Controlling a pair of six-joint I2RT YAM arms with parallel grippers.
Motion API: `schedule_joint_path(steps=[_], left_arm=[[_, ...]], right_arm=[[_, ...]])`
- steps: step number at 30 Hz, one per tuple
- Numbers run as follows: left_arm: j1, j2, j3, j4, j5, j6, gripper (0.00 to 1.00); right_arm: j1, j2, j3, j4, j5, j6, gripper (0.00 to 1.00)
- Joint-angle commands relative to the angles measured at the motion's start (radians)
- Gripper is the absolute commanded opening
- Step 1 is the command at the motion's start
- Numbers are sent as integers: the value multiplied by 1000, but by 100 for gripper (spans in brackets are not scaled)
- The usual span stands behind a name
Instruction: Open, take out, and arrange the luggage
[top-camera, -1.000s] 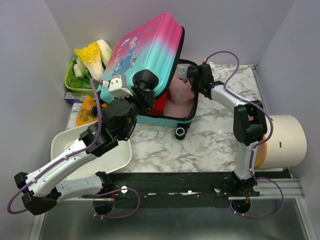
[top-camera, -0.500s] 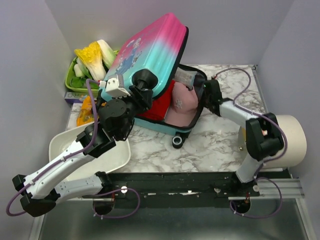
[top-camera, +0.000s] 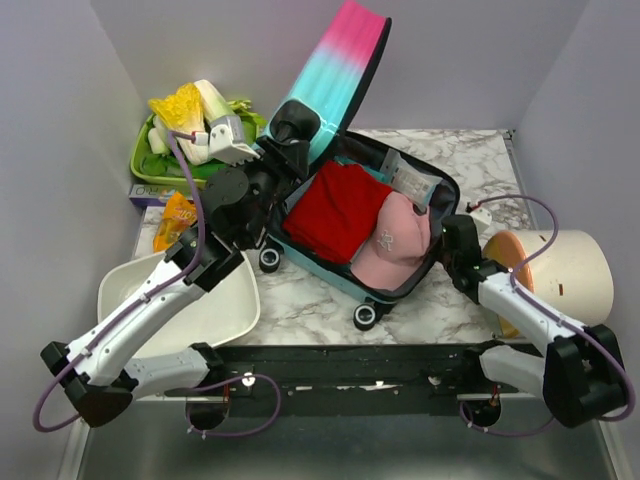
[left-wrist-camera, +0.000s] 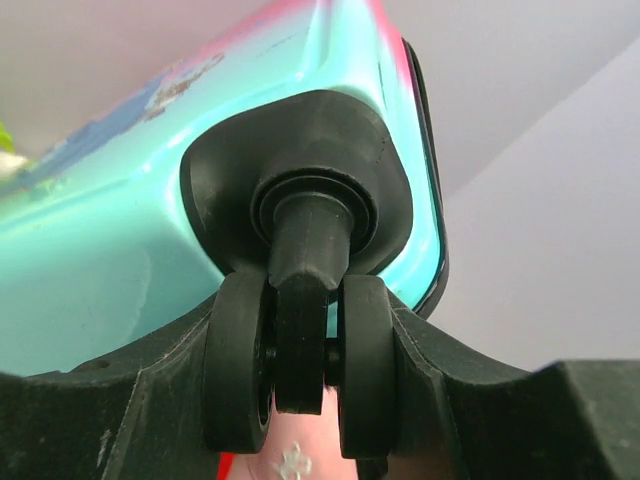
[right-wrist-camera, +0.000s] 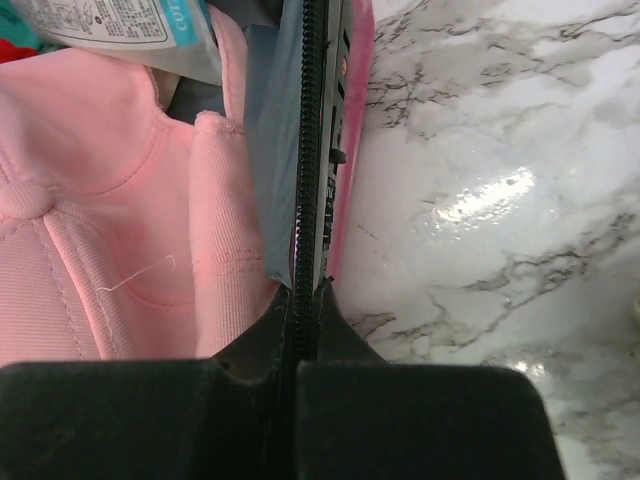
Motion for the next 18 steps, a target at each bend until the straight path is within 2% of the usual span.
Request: schedule_joint_path(steps=[1,2,7,11,14,15,16,18], left_arm=[[180,136,14,-43,86,63,0],[202,154,25,-5,153,74,0],[291,292,85,80,238,158,0],[340,380,160,92,330,189,0],[354,404,178,117,334,211,0],[371,401,175,121,334,211,0],[382,398,169,133,349,217,0],[408,389,149,143,352,206,0]], right_arm=[[79,-145,-47,109,116,-31,1],[102,-164,-55,106,140,-23,1],[269,-247,-112,68,243,55,1],[334,-230,-143,12,233,132,1],[394,-228,-156,-12,182,151,1],[409,-225,-155,-25,168,155,4],[444,-222,-152,-64,147,170,13],[472,-219,-159,-87,142,175,19]])
